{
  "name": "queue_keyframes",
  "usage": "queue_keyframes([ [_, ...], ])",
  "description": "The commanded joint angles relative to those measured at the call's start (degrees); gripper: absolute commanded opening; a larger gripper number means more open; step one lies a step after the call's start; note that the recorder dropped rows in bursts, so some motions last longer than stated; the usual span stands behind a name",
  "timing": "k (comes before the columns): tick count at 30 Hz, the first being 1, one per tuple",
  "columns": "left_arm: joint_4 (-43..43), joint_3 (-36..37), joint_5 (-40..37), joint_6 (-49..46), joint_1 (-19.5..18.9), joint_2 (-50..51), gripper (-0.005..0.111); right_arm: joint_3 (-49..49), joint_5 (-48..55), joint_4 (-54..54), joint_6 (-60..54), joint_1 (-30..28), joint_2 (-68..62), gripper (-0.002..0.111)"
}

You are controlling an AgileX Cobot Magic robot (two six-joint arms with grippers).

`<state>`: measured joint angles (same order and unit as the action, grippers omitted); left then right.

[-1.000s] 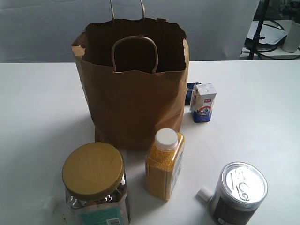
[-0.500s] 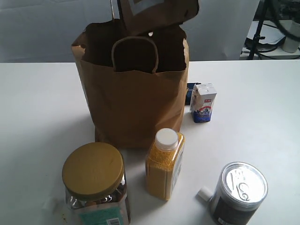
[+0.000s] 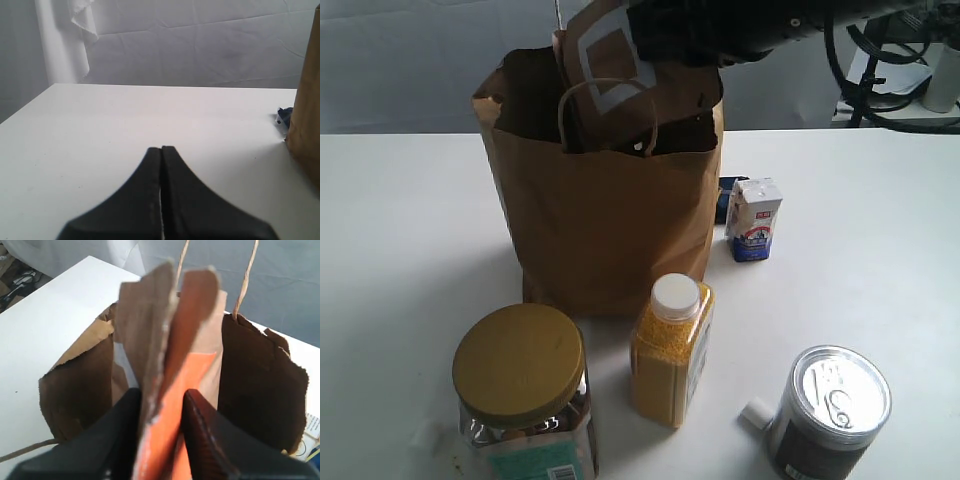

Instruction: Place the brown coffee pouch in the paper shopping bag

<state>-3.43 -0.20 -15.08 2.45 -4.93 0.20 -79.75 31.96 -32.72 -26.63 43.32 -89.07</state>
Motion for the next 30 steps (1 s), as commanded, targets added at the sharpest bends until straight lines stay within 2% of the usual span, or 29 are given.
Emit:
queue_keyframes([
  [1, -0.23, 0.2, 0.21, 0.16, -0.21, -0.2, 0.0, -0.38, -1.59, -0.36, -0.14, 0.12, 0.63, 0.056],
  [2, -0.23, 0.2, 0.21, 0.16, -0.21, -0.2, 0.0, -0.38, -1.59, -0.36, -0.14, 0.12, 0.63, 0.06],
  [4, -0.23, 0.2, 0.21, 0.16, -0.21, -0.2, 0.0, -0.38, -2.12, -1.37, -0.14, 0.12, 0.79, 0.054],
  [10, -0.23, 0.2, 0.21, 0.16, -0.21, -0.2, 0.0, -0.38, -10.28, -3.33, -0.34, 0.12, 4.12, 0.001],
  [14, -0.23, 0.2, 0.21, 0.16, -0.21, -0.2, 0.0, -0.38, -11.62, -3.08, -2.05, 0.12, 8.73, 0.0],
  [19, -0.23, 0.2, 0.21, 0.16, -0.21, -0.2, 0.0, 3.47, -10.64, 4.62, -1.34, 0.12, 16.03, 0.0],
  [23, -0.23, 0.2, 0.21, 0.16, -0.21, -0.2, 0.0, 13.92, -14.06, 7.69, 0.28, 0.12, 21.45, 0.0],
  [30, -0.23, 0.2, 0.21, 0.16, -0.21, -0.2, 0.0, 34.68, -28.66, 7.48, 1.41, 0.12, 32.57, 0.0],
])
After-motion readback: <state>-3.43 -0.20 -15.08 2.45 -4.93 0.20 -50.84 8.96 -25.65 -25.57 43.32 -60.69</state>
